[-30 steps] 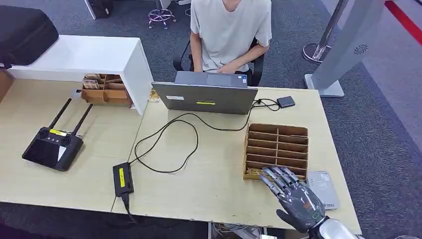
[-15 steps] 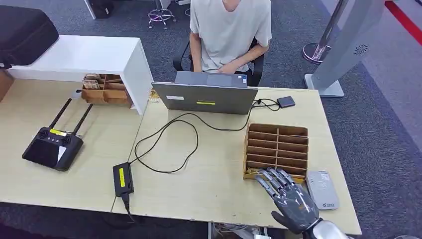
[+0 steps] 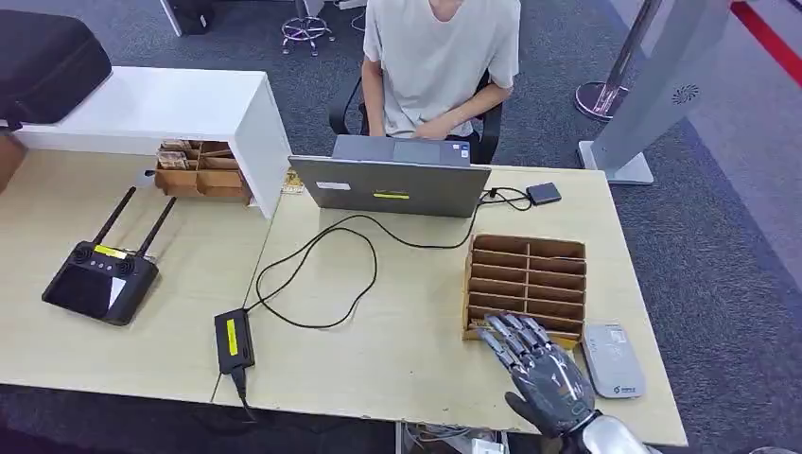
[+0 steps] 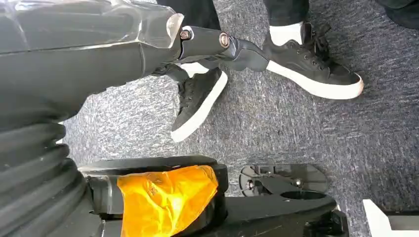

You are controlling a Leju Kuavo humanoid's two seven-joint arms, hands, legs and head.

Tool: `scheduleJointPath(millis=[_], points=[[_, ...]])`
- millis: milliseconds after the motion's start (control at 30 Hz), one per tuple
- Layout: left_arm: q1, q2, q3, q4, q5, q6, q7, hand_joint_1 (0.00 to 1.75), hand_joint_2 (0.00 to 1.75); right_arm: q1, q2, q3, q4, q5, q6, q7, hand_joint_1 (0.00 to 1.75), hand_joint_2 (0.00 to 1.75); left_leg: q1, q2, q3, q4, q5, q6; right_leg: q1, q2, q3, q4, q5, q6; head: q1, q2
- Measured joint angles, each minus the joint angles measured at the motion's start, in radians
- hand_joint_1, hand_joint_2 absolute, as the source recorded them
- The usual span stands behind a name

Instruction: Pass the card to the sensor for recognition and then transmit it.

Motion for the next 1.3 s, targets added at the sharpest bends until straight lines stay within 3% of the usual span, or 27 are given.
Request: scheduleJointPath(millis=[467,1033,1300], points=[[0.0,0.0,-0.001,0.0,-0.001,0.0,0.007,0.0,1.75,-0.052,0.066,0.0,0.077,0.058,-0.056,0.02,0.0,1.75,0.0,0.0,0.0,0.0,0.0,0.0,0.0,0.0,0.0,0.0,0.0,0.0,0.0,0.0],[0.0,0.0,-0.002,0.0,-0.004,0.0,0.007,0.0,1.75,-0.073,0.086,-0.001,0.111,0.064,-0.058,0.024,0.0,1.75,0.0,0.0,0.0,0.0,0.0,0.0,0.0,0.0,0.0,0.0,0.0,0.0,0.0,0.0],[-0.001,0.0,-0.003,0.0,-0.009,0.0,0.008,0.0,1.75,-0.115,0.105,-0.026,0.176,0.093,-0.1,0.041,0.0,1.75,0.0,0.0,0.0,0.0,0.0,0.0,0.0,0.0,0.0,0.0,0.0,0.0,0.0,0.0]])
